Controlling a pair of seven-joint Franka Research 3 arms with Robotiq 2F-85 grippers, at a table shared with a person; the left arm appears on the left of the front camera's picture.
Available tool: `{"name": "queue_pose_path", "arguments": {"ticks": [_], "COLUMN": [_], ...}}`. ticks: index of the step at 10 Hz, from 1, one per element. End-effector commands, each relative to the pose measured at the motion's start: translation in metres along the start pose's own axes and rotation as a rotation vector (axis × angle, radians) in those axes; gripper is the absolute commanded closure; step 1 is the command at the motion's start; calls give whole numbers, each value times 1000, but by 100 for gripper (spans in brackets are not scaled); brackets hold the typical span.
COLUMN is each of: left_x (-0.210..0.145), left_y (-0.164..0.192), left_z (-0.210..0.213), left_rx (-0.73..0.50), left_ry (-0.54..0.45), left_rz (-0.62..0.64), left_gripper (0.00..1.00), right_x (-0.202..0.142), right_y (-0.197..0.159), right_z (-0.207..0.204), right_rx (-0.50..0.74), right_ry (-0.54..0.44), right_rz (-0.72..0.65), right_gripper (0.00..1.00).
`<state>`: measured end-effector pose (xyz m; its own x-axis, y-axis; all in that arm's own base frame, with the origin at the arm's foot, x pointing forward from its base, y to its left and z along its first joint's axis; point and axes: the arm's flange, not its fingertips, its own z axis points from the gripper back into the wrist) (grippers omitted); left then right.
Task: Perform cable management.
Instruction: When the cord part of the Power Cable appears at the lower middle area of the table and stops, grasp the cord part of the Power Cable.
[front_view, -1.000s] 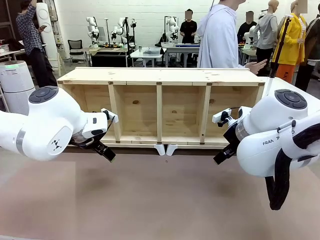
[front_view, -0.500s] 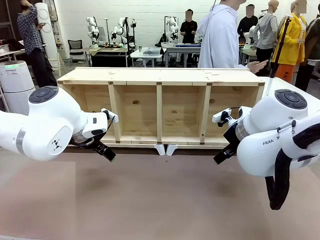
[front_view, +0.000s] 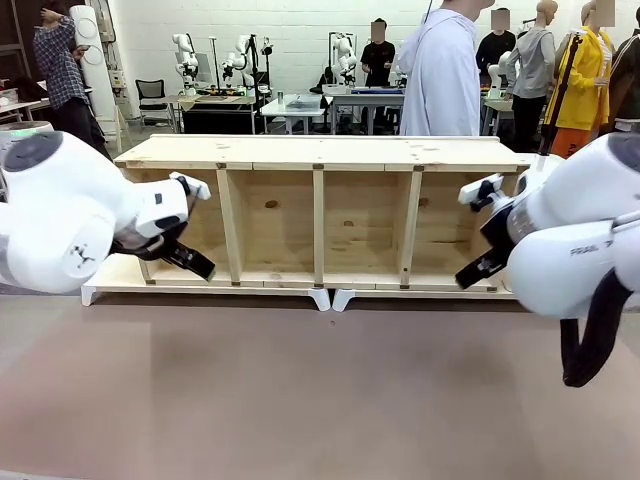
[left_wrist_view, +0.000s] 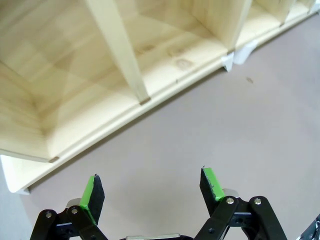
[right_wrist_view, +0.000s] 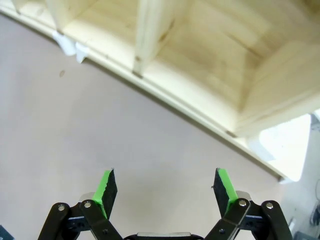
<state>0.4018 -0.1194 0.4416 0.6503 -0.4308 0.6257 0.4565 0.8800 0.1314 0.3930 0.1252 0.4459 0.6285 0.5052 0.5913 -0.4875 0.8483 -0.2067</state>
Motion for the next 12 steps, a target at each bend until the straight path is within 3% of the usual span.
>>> {"name": "queue_pose_path", "arguments": {"ticks": [1,7,11,12], "left_x": [-78,-163,-179,-9], "left_y": [1,10,0,79], "left_z": [46,138,153,191], "left_rx": [2,108,132,118], "left_ry": [-26,-121,-176,-156], "left_rz": [19,86,55,98], "left_gripper": [0,0,0,0], "right_x": [-56,-100,-115,-115], "right_y": [8,16,26,29], "right_z": [51,138,153,154], "right_rx": [-62,-158,-185,-176], "right_ry": [-14,-111,-105,-85], "right_rz": [-53,-98,-149,-157], "right_gripper": [0,0,0,0]}}
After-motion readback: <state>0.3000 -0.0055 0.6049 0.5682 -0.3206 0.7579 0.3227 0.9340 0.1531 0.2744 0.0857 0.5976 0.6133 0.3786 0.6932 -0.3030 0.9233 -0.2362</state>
